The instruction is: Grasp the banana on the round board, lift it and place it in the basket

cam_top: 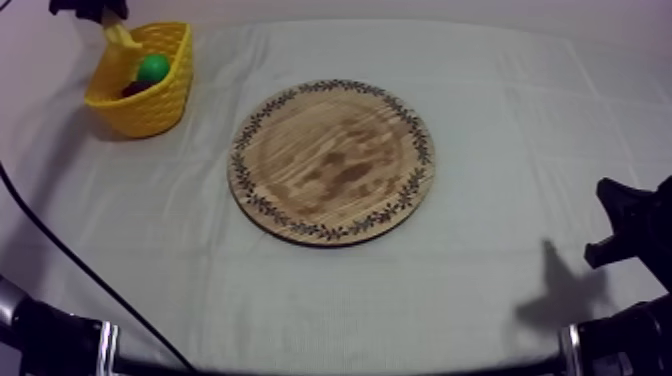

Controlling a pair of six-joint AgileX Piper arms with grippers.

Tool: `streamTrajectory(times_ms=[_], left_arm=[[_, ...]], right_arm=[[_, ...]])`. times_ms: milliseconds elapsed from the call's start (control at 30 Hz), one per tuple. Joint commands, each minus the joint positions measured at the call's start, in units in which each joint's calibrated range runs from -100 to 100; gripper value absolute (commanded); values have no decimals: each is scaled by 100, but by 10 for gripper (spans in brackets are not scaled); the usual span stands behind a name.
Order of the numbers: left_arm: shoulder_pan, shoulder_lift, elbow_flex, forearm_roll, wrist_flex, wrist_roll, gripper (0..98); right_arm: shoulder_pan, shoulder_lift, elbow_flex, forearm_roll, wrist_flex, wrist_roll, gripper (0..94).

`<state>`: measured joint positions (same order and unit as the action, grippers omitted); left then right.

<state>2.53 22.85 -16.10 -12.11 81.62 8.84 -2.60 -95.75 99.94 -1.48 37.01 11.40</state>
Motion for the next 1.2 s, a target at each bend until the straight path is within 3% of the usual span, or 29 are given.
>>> streamTrajectory(times_ms=[0,567,667,800,900,1033,1167], left_arm=[[3,95,51,-21,-91,-5,235],[-48,496,456,-113,-505,58,226],[-71,495,466,-111,-510,129,303],[-105,464,520,-93,-496,176,559],[-120,435,583,-85,-486,158,691],[-148,404,617,-64,-502,163,762],[-180,353,625,-53,-549,162,772]], right_arm=[[0,0,-5,-1,0,0,3],[0,0,-5,-1,0,0,3],[0,0,-5,-1,0,0,3],[0,0,-5,-1,0,0,3],[0,0,-5,-1,0,0,3],[0,0,-5,-1,0,0,3],[0,0,-5,-1,0,0,3]])
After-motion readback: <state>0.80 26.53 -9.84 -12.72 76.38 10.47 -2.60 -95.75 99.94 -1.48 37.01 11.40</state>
